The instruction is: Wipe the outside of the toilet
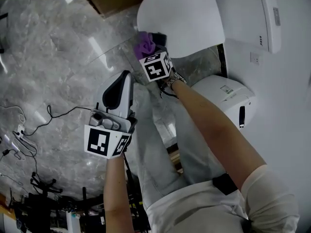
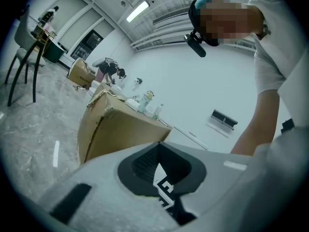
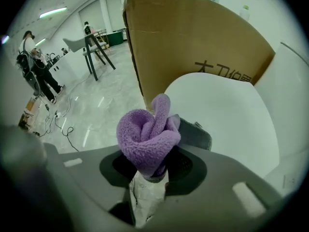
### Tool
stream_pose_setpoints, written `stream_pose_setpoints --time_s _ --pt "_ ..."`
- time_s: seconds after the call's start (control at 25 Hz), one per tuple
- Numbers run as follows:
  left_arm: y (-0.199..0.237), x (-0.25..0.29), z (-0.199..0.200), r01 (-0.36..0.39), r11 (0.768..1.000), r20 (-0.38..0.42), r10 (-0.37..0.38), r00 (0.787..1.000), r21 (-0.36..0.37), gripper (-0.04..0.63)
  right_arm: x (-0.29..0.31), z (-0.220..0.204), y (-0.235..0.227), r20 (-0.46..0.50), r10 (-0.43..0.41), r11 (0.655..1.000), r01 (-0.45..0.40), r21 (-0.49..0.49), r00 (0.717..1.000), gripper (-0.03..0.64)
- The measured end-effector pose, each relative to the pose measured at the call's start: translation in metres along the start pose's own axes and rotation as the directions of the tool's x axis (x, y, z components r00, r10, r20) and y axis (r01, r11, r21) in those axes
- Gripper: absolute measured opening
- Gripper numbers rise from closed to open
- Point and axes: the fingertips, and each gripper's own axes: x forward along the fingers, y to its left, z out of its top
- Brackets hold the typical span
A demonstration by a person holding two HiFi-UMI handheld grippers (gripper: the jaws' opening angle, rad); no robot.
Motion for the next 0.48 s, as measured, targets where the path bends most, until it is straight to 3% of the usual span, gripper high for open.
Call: stream_pose_setpoints --time_s 0.08,0.2,0.32,0.48 --pt "-0.004 0.007 -0.003 0.018 1.0 -0.013 -0.018 1.0 0.004 0.005 -0.001 0.008 0.015 0.034 0.092 0.996 -0.092 0.013 0.995 0.141" --pt "-0.018 0.024 -0.013 0.064 0.998 -0.043 -0.064 0.997 0.01 0.005 -0.014 0.018 0.023 0.16 0.205 0.975 -0.215 0.051 0.966 0.141" --pt "-0.038 0.046 -0.031 0.122 0.992 -0.089 -0.119 0.989 0.025 0.005 -0.04 0.02 0.0 0.327 0.193 0.969 -0.231 0.082 0.925 0.141" --pt "-0.09 0.077 -0.064 0.207 0.977 -0.144 -0.197 0.97 0.06 0.005 -0.082 -0.018 -0.078 0.468 0.074 0.962 -0.187 0.2 0.881 0.143"
